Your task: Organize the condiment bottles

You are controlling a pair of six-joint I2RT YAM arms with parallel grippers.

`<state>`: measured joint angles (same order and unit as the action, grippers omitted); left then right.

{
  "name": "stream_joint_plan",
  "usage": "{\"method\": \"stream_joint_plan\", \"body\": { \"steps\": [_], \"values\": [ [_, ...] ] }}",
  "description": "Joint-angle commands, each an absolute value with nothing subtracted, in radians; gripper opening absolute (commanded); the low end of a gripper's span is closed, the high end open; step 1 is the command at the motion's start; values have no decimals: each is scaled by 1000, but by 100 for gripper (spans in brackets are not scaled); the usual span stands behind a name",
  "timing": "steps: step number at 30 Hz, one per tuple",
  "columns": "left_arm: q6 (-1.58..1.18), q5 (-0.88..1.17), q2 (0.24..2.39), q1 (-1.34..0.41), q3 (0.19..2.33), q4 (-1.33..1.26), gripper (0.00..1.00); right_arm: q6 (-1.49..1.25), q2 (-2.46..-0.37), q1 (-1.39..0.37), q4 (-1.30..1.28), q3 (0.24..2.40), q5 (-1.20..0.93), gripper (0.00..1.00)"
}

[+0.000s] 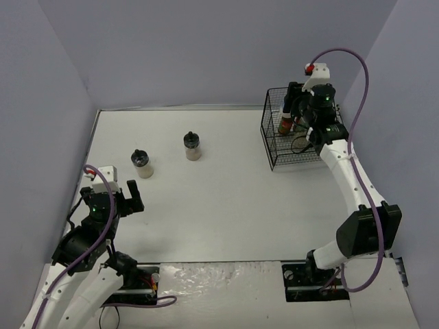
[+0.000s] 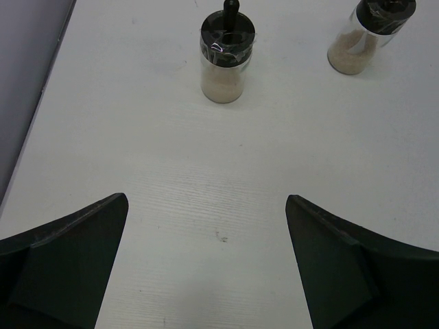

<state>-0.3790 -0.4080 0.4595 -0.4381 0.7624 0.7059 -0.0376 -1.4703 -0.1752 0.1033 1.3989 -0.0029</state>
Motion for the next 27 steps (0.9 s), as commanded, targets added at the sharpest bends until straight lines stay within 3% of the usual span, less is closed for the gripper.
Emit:
{"method": "stream_joint_plan", "body": {
  "steps": [1, 12, 27],
  "values": [
    [-367, -406, 476, -430, 785, 647, 97, -85, -1547, -138, 202, 1475, -30, 7],
    [-365, -403, 480, -430, 782, 644, 97, -121, -1644, -74, 247, 1476, -40, 6],
    [-362, -394, 492, -429, 783, 638, 97, -106, -1489, -72, 267, 1322, -58, 4]
  ]
}}
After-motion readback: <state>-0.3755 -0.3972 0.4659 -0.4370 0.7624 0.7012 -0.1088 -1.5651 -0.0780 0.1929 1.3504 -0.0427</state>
